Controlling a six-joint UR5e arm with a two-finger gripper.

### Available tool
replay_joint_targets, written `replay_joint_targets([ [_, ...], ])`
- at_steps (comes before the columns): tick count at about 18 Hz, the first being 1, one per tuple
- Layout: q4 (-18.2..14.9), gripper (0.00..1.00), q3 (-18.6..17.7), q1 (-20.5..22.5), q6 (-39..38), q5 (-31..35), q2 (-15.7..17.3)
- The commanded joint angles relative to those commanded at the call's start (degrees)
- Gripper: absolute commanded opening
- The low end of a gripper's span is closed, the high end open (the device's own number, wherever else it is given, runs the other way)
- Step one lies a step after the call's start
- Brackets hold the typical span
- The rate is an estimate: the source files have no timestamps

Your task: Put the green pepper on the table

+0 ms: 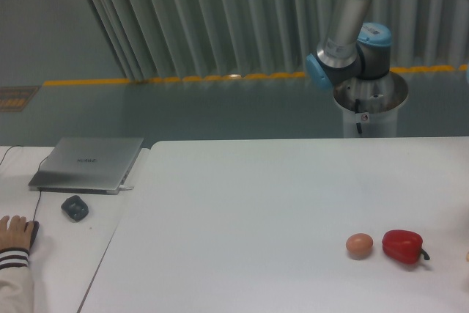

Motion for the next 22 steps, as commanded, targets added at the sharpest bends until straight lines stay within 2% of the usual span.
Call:
replay_joint_targets([
  [3,2.12,1.0,-0.09,0.36,1.42,0.0,-1.23],
  [7,1.6,1.0,-1.4,0.71,2.12,0.0,-1.5],
  [9,1.86,1.0,-3.94,1.15,1.86,-0.26,-0.97],
  [22,2.39,1.0,-4.75,2.91,1.24,-0.18,-2.29],
])
